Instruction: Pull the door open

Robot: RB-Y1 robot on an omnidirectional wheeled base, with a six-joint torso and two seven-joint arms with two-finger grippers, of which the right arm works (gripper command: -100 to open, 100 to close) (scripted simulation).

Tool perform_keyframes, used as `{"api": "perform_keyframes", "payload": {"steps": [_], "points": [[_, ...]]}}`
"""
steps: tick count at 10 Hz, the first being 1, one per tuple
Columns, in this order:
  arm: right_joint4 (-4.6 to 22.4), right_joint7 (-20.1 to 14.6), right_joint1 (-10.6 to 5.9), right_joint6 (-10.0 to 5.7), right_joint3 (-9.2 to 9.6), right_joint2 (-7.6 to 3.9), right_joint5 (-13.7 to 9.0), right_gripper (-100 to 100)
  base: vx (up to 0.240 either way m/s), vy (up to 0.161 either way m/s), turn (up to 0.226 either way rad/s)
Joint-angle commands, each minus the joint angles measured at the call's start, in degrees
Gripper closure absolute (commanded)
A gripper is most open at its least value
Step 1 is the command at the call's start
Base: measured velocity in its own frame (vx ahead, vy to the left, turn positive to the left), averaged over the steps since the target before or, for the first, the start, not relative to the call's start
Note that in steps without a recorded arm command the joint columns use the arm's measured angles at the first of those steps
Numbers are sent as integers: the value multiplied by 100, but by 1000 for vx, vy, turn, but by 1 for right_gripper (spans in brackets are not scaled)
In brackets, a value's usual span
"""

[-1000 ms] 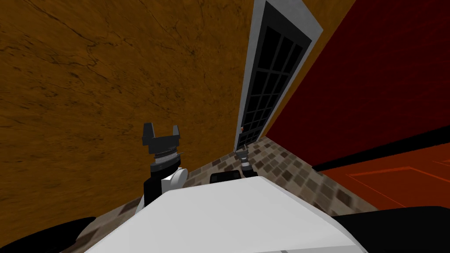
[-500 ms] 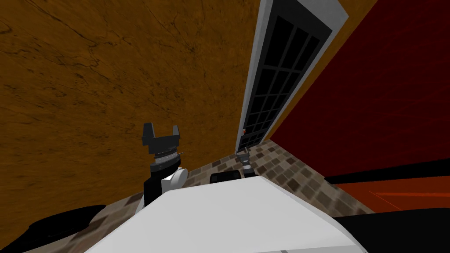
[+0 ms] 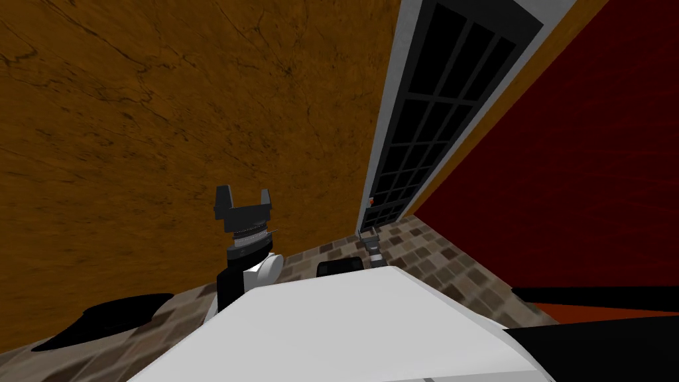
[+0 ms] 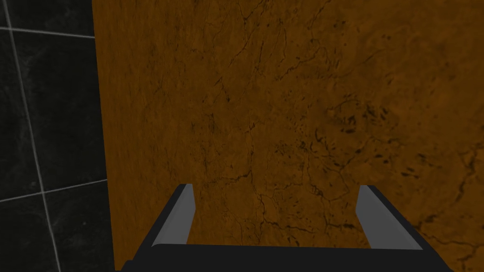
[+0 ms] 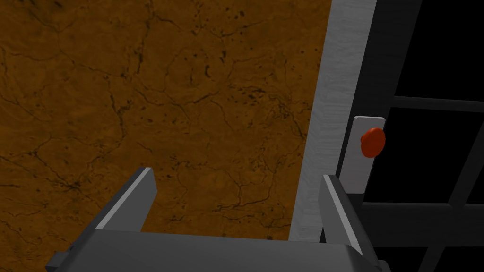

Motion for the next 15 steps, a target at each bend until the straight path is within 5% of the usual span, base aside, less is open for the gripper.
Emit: {"api": "perform_keyframes", "payload": {"steps": [1,15], "points": [[173,-189,-56,-135,166,-65,-168,-100,68,-69,116],[1489,-1707,-416,-1236,1573,-756,-1593,-100,61,-86,126]]}}
